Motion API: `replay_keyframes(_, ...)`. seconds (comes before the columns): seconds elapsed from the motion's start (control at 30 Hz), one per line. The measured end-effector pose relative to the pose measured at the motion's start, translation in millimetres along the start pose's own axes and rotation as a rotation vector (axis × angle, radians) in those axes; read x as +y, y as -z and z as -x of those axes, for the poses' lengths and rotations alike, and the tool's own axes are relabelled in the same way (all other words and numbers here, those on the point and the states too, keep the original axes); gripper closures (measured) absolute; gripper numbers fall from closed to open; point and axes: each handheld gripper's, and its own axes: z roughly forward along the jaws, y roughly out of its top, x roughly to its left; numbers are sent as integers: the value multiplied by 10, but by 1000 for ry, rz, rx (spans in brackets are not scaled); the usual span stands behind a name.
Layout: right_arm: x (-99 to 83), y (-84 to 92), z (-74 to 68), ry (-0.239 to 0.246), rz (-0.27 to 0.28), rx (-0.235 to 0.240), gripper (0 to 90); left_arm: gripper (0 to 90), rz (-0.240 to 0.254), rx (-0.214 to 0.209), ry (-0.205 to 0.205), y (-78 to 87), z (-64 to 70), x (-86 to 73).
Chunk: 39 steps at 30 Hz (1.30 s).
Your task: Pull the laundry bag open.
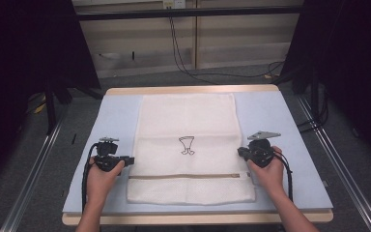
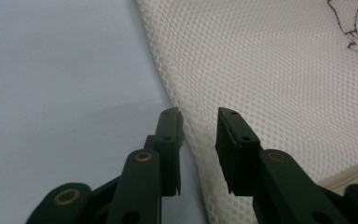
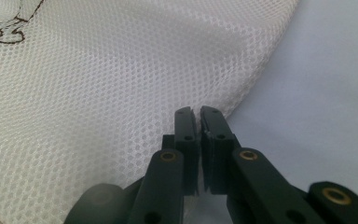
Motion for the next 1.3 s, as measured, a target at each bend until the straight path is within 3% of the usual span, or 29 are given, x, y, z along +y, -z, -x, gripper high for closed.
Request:
replay_keyframes(0.03,-1,-1,1,1,1,1,861,688,14,-13,11,-31,-13,10)
replay_keyframes(0.17,-2,-5,-2,6,5,1,860,679,-20,-32,5,-144,-40,42)
replay_keyframes(0.23,-3,-4,-2,6,7,1,860,750,-30,-12,2,-161,-33,45)
replay_keyframes(0.3,-3,-2,-5,5,5,0,860,823,-38,-22,20,-161,-17,49)
replay_keyframes(0.43,-5,-2,-9,6,9,-1,860,862,-51,-19,11,-125,8,47)
replay_keyframes(0.53,-4,0,-10,9,6,0,861,862,-38,-25,28,-96,8,28)
replay_keyframes(0.7,1,-11,-15,10,11,3,861,862,-50,-17,11,-81,-5,15)
replay_keyframes(0.8,1,-17,-17,19,18,4,861,862,-38,-14,26,-76,0,4)
replay_keyframes(0.83,1,-18,-18,19,20,4,861,862,-43,-6,15,-67,-13,4)
replay_keyframes(0.87,1,-21,-20,19,22,9,861,862,-32,-3,33,-67,-8,1)
replay_keyframes(1.17,2,-12,-47,22,21,18,854,860,-40,1,23,-54,-56,8)
replay_keyframes(1.23,-1,-4,-46,6,17,21,840,828,-19,2,31,-35,-55,12)
replay_keyframes(1.3,-5,7,-31,6,25,22,811,735,14,11,21,-9,-57,20)
